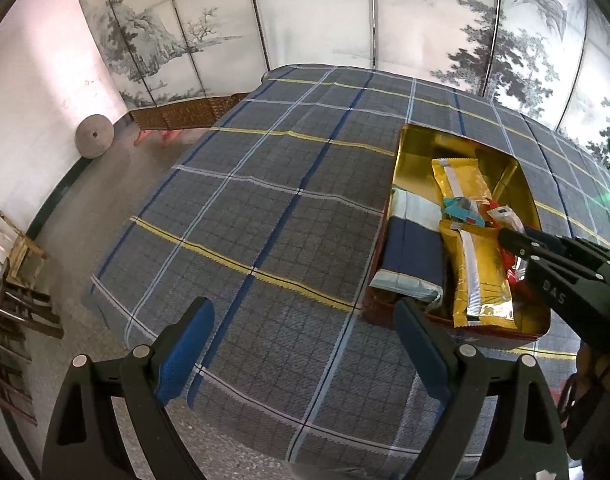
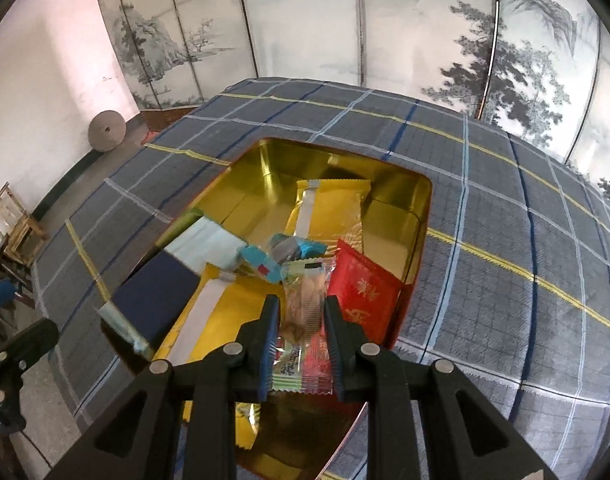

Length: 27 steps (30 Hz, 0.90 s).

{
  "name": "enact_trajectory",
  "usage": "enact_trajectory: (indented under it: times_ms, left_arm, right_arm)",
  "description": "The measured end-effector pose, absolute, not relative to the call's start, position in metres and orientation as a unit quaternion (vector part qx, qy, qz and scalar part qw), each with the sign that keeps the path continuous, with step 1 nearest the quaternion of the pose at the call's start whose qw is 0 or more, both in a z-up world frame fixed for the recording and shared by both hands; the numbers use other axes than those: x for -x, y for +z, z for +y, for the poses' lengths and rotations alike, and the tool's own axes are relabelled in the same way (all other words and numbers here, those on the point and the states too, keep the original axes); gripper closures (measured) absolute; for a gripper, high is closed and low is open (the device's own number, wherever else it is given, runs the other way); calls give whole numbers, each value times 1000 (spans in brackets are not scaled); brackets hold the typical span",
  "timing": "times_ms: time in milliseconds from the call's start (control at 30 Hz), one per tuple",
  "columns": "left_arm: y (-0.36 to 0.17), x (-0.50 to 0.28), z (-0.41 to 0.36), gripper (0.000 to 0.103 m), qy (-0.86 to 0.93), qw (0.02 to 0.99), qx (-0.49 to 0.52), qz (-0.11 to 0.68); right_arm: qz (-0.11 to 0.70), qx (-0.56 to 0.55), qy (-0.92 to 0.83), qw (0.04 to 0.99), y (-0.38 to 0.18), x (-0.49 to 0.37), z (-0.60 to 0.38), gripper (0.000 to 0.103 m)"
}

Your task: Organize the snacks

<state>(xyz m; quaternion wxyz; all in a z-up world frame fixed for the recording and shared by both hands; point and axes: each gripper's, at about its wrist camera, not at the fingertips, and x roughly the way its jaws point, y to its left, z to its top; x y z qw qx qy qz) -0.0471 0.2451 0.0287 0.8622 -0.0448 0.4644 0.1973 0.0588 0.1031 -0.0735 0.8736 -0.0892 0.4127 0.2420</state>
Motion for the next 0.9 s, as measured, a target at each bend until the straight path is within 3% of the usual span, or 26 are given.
enact_trajectory:
  times_ms: [500, 567, 633, 767, 833, 900]
  left_arm:
    - [26, 45, 241, 13, 191, 861, 42, 469]
    - [25, 45, 239, 13, 192, 861, 41, 470]
    - [25, 45, 237, 13, 189, 861, 40, 470]
    - [25, 45, 232, 12, 189, 862, 38, 469]
    - [26, 46, 230, 11, 188, 863, 36, 467]
    - [27, 45, 229, 10, 188, 864, 36, 466]
  right_arm:
    - [416, 89, 234, 874, -79, -56, 105, 73]
    - [418, 86, 233, 874, -79, -56, 104, 68]
    - [418, 84, 231, 875, -78, -55, 104, 54]
    - [413, 80, 237, 876, -75, -48, 103, 52]
    - [410, 79, 238, 877, -72, -45, 103, 41]
    - [401, 68, 237, 882, -66, -39, 98, 38]
